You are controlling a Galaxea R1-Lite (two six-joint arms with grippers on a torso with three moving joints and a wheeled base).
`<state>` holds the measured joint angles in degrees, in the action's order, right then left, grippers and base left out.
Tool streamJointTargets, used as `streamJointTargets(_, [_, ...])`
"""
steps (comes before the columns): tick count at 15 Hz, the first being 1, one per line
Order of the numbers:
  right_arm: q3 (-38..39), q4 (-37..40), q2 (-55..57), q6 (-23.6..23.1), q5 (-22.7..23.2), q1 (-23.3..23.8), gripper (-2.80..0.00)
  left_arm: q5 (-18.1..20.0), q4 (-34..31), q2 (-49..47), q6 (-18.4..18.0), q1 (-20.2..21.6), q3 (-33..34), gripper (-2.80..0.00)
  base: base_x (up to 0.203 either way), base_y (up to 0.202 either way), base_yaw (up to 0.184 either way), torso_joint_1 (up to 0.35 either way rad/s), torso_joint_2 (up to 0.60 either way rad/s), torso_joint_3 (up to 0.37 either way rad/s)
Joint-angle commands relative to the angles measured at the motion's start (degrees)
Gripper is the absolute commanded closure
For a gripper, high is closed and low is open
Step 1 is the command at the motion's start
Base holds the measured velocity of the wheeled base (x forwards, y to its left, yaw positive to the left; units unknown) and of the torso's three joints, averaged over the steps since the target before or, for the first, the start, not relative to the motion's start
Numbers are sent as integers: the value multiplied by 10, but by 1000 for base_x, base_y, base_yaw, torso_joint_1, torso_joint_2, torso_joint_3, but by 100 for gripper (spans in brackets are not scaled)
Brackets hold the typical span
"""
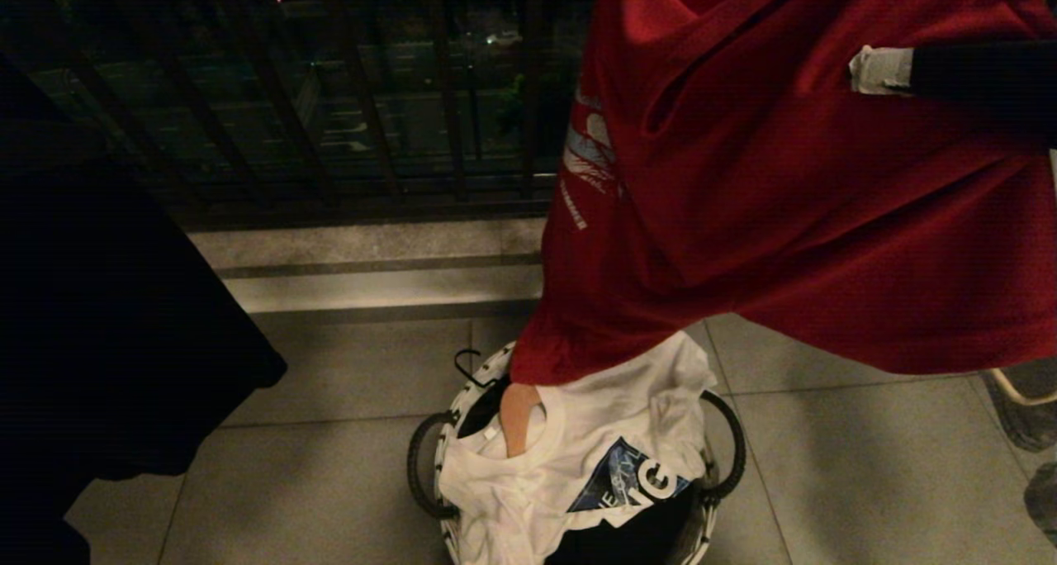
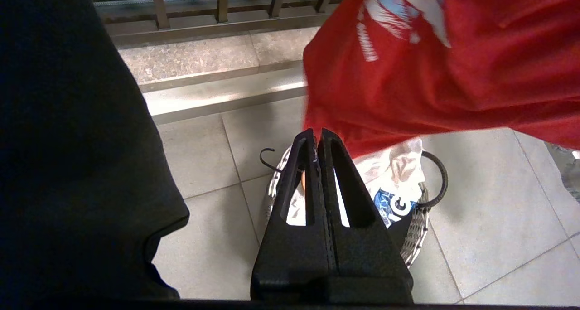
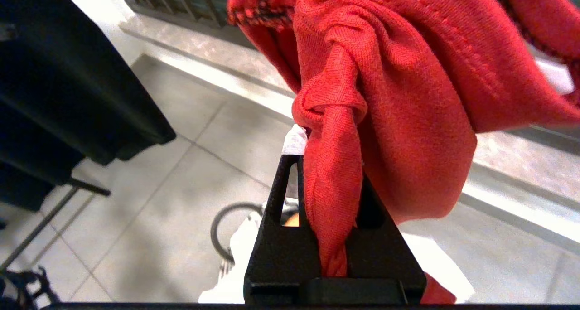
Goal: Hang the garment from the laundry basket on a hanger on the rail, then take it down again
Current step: Hang the clothes rack on the clothesline
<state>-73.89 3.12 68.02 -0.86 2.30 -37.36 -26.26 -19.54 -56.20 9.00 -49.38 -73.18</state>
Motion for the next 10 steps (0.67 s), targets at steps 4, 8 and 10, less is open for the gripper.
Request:
streamJointTargets(4, [-20, 71, -49, -6, -42, 4, 0, -2, -1, -7, -4, 50, 2, 0, 0, 0, 0, 0, 0, 0])
streamJointTargets(8, [-41, 108, -52, -6, -57, 16, 0, -2, -1, -16, -39, 137, 28, 0, 0, 0, 0, 0, 0, 0])
streamJointTargets(10, [-52, 126, -52, -6, -64, 26, 0, -2, -1, -24, -54, 180, 39, 0, 0, 0, 0, 0, 0, 0])
